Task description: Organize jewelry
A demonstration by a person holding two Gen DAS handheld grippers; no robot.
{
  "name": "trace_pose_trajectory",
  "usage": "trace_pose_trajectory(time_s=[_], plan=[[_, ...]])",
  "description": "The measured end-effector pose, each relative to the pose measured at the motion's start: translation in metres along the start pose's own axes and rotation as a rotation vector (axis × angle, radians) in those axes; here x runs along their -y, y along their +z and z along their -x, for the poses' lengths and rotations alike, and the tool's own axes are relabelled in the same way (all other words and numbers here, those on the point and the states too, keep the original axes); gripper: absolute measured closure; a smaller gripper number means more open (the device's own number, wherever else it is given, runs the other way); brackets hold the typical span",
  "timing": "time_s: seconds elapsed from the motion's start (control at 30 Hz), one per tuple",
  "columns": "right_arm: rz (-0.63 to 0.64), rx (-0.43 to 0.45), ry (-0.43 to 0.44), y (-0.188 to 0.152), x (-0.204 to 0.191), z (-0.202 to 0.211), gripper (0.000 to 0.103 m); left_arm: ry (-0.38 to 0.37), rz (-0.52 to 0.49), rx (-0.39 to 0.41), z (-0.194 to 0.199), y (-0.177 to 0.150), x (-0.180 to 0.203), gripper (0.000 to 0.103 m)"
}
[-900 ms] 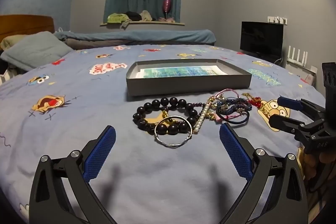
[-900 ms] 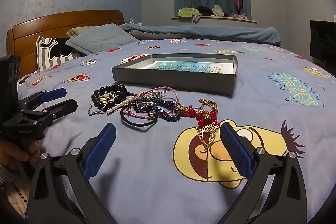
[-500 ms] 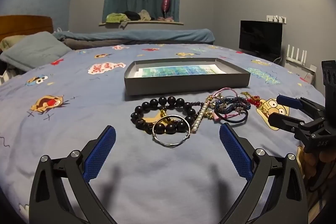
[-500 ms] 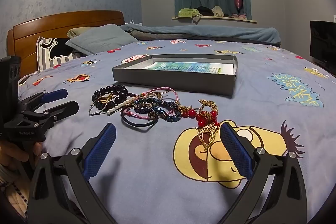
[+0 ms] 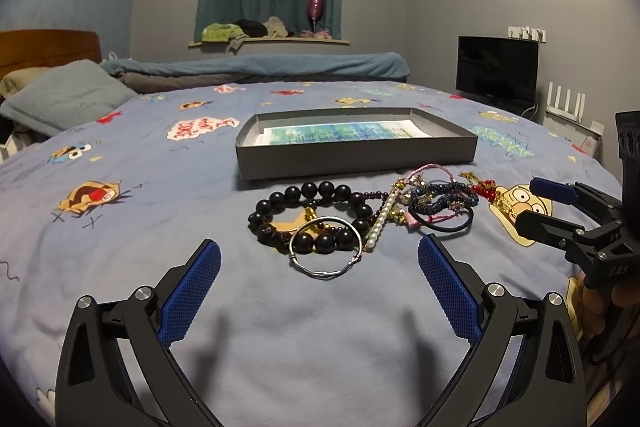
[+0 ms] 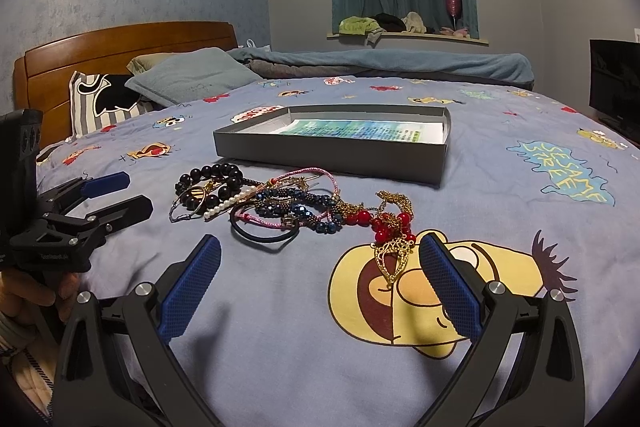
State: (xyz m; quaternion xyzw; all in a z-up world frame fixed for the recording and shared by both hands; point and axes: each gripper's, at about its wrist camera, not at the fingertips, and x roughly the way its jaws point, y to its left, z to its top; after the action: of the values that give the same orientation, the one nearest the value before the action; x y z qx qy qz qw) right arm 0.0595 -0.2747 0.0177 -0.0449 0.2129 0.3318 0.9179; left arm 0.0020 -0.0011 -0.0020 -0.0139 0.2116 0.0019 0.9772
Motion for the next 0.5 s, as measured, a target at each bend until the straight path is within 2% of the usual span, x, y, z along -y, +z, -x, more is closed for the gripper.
trace_pose_trajectory(time_s=[0.47, 0.5], plan=[[-0.006, -0.001, 0.003, 0.0014, 0.0011, 0.0014, 0.005, 0.001, -0.029, -0.022, -0.0007, -0.0012, 0.0048, 0.005], [-0.004, -0.001, 0.004, 0.0015, 0.0010, 0.0016, 0.005, 0.001, -0.026, 0.011, 0.0004, -0.0012, 0.0046, 0.005]])
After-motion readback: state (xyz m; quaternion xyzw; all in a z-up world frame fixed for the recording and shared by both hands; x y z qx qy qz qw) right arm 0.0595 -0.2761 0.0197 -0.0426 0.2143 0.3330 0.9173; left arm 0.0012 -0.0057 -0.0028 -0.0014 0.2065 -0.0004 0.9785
